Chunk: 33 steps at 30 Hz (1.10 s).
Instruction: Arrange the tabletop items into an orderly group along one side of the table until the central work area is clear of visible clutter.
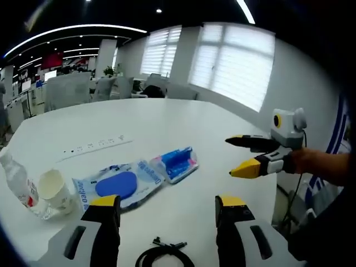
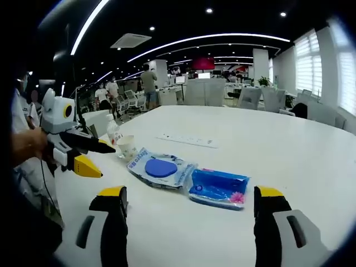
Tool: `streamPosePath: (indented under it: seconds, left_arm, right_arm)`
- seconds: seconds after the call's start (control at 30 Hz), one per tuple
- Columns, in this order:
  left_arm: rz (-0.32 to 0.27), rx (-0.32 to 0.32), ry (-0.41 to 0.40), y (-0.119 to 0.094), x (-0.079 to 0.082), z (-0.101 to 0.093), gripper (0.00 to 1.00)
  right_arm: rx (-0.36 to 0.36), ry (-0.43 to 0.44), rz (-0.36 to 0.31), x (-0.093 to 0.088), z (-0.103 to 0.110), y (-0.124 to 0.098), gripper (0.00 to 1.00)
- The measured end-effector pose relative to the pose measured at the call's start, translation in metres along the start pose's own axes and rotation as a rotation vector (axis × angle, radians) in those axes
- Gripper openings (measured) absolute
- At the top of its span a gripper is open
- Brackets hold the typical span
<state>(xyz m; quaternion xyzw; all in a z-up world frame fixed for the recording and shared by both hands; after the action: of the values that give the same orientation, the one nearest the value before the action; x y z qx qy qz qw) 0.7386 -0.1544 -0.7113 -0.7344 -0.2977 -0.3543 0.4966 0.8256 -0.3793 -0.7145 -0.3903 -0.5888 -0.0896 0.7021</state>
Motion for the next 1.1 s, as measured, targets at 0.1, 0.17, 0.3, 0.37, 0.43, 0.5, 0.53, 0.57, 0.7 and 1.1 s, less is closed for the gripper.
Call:
streamPosePath:
  seconds: [0.1,0.17,0.3,0.37,0.43,0.5,0.53,0.57,0.7,1.1]
  left_arm:
    - [-0.011,0.002,0.004,-0.014,-0.004,0.005,0.77]
    - [-0.013,0.002,0.007,-0.023,-0.009,0.008,0.81]
    - [0.006,0.018,-0.004,-0.040,-0.024,0.019,0.84]
    - [0.011,0.022,-0.012,-0.047,-0.031,0.023,0.87]
    - [0.024,0.025,-0.020,-0.051,-0.036,0.025,0.90]
    - [0.041,0.033,-0.018,-0.057,-0.041,0.027,0.93]
    - [0.051,0.040,-0.011,-0.061,-0.045,0.030,0.95]
    - [0.057,0.041,-0.011,-0.062,-0.047,0.028,0.96]
    - [0.082,0.044,-0.020,-0.067,-0.055,0.027,1.00]
    - [0.170,0.018,-0.032,-0.072,-0.087,0.017,1.00]
  right_arm:
    - [-0.004,0.004,-0.012,0.002,0.004,-0.005,0.95]
    - [-0.005,0.003,-0.018,0.003,0.008,-0.008,0.96]
    - [0.002,0.007,-0.014,0.002,0.019,-0.014,0.98]
    - [0.008,0.010,-0.004,0.001,0.024,-0.015,0.98]
    - [0.015,-0.002,0.004,0.000,0.030,-0.015,0.99]
    - [0.024,-0.007,0.014,-0.001,0.034,-0.014,0.99]
    - [0.037,0.003,0.027,-0.002,0.041,-0.014,0.99]
    - [0.041,0.003,0.026,-0.003,0.044,-0.014,0.99]
    - [0.065,0.003,0.036,-0.006,0.059,-0.013,0.98]
    - [0.162,-0.027,0.115,-0.033,0.104,0.004,0.95]
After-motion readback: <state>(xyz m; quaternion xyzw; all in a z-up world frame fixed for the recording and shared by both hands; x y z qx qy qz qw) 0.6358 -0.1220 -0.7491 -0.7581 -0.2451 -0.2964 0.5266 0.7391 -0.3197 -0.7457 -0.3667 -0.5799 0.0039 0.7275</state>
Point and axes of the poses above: the point that each gripper's makers call its tool centre point, and the gripper's own axes: y roughly forward along the fingers, z roughly to its left, x roughly out of its top, the point moved 6 cm from there along -y, roughly backward along the fingers, and after that the axes turned 5 degrees about -y, right-handed, at the moved point
